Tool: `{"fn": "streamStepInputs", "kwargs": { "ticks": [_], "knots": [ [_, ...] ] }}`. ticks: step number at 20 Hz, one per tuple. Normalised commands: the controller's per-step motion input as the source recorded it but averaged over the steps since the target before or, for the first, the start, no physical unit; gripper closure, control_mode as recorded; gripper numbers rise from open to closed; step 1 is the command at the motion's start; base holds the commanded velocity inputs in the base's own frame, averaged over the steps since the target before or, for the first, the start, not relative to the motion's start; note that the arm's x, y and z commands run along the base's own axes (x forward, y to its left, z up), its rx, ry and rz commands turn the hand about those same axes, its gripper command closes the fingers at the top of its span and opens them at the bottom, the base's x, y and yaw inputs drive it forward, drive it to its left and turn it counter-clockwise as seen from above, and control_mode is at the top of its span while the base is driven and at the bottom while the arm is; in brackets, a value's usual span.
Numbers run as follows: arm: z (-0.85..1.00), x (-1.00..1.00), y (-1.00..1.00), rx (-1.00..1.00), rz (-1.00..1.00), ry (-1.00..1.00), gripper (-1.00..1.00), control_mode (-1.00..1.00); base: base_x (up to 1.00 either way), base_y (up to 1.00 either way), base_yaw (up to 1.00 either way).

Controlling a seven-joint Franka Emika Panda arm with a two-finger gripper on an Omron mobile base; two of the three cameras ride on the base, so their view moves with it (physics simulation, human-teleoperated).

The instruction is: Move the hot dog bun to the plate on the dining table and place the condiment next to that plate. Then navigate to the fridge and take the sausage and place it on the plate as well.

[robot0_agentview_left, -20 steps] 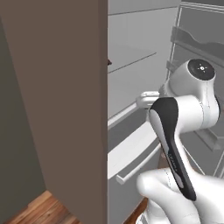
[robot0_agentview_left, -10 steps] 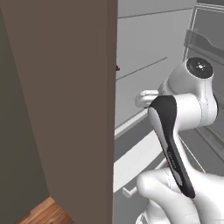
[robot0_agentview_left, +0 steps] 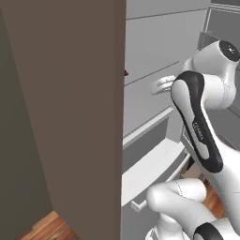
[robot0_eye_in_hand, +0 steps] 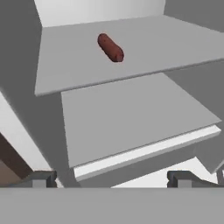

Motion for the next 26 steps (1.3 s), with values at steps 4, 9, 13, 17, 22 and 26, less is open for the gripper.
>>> {"fn": "streamStepInputs", "kwargs": {
  "ticks": [4, 9, 13, 17, 22, 26],
  "knots": [
    [0.31, 0.55, 0.07, -0.12, 0.09, 0.00, -1.00, -1.00, 0.00, 0.00, 0.00],
    [0.02, 0.53, 0.08, -0.04, 0.01, 0.00, -1.00, -1.00, 0.00, 0.00, 0.00],
    [0.00, 0.61, 0.17, -0.02, 0.01, -0.01, -1.00, -1.00, 0.00, 0.00, 0.00],
    [-0.01, 0.58, 0.19, 0.00, 0.09, -0.01, -1.00, -1.00, 0.00, 0.00, 0.00],
    [-0.04, 0.52, 0.21, 0.00, 0.12, 0.00, -1.00, -1.00, 0.00, 0.00, 0.00],
    [-0.15, 0.48, 0.22, 0.00, 0.10, 0.00, -1.00, -1.00, 0.00, 0.00, 0.00]
  ]
}}
